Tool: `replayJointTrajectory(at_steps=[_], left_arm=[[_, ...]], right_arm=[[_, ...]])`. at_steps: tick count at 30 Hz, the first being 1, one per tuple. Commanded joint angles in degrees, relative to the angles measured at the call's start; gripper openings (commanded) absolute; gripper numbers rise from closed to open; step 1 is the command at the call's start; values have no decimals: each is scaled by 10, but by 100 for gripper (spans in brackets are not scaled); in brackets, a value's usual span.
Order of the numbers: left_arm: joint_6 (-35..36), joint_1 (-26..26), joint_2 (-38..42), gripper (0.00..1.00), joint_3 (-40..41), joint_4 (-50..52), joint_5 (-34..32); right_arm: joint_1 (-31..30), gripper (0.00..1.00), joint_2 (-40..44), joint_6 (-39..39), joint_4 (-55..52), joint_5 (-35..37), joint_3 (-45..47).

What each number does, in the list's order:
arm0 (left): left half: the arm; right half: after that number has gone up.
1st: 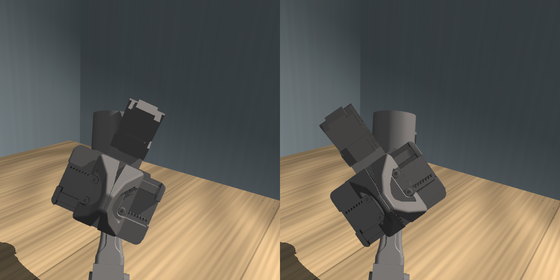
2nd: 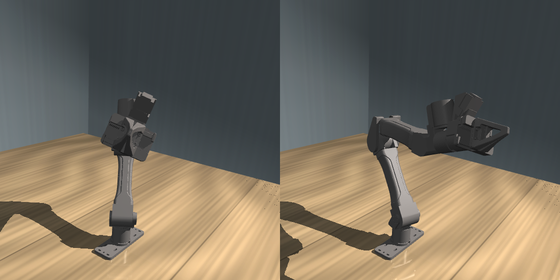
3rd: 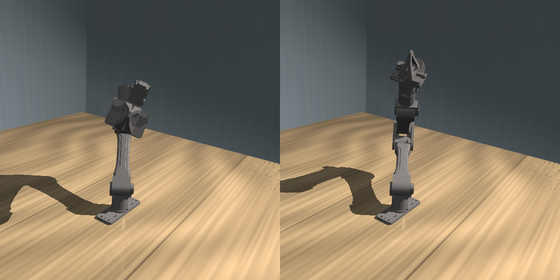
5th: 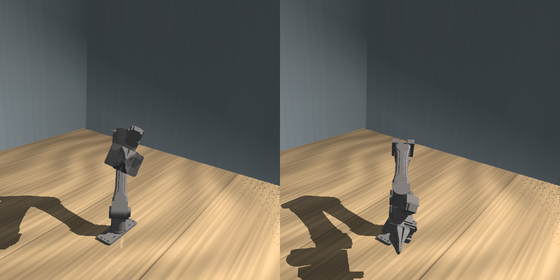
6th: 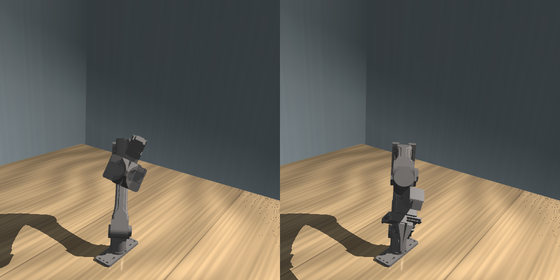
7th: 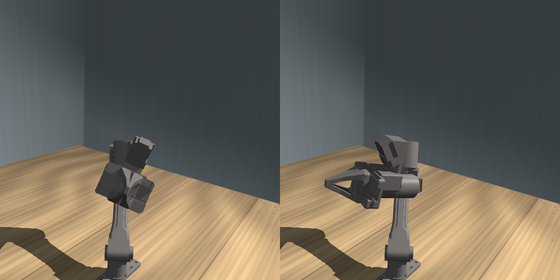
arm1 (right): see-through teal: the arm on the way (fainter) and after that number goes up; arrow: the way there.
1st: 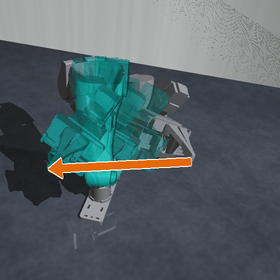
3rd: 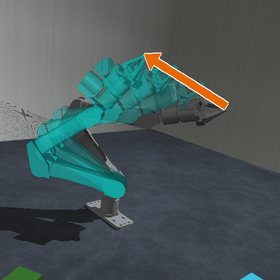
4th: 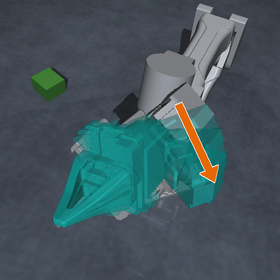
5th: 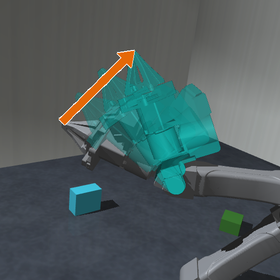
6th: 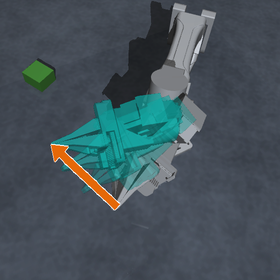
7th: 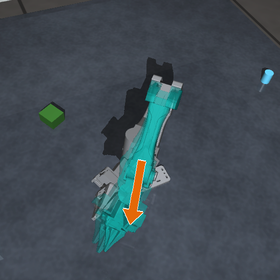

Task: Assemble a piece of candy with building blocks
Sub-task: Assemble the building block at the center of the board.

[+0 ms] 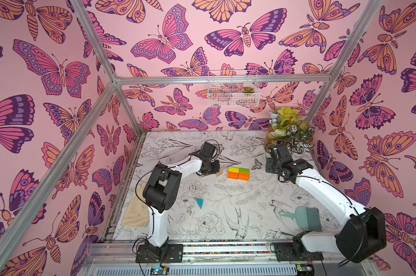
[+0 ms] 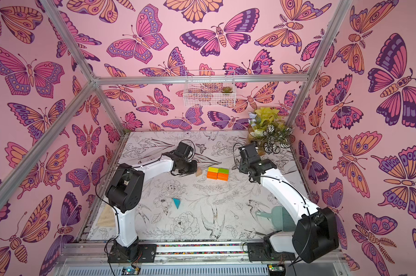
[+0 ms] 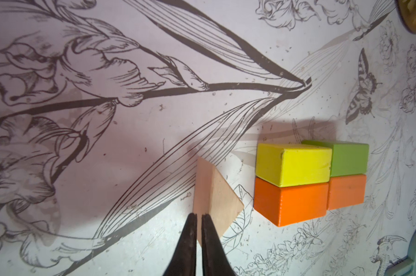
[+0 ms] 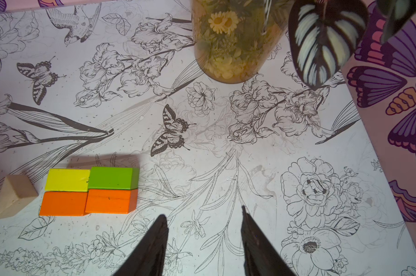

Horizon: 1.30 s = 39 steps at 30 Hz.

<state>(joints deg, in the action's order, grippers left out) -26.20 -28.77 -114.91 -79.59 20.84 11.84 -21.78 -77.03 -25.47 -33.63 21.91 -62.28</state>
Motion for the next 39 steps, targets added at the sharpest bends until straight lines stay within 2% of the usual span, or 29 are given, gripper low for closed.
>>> replayJointTrajectory(at_steps=[1,39], left_arm=[[0,4,-13,10,-2,0,3],[-10,-15,-63,9,-49,0,34]], right_arm=[[4,52,1,2,-10,-2,-2],[4,52,-5,8,-14,-6,-2]])
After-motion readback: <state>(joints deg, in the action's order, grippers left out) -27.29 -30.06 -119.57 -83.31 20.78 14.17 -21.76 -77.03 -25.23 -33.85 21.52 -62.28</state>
